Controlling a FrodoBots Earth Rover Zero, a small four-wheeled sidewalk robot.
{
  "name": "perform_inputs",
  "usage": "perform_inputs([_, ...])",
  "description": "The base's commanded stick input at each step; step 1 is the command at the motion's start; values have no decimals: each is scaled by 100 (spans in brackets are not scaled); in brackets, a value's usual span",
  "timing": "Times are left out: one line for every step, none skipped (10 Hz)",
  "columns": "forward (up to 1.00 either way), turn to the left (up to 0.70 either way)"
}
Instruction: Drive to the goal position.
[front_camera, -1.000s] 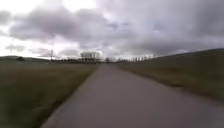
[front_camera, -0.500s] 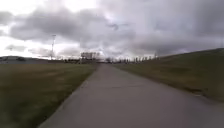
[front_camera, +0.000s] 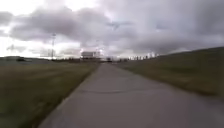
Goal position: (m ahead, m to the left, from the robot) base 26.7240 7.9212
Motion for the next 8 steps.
perform_inputs([100,1])
perform_inputs([100,1])
perform_inputs([100,1])
perform_inputs([100,1])
perform_inputs([100,1])
perform_inputs([100,1])
perform_inputs([100,1])
perform_inputs([100,1])
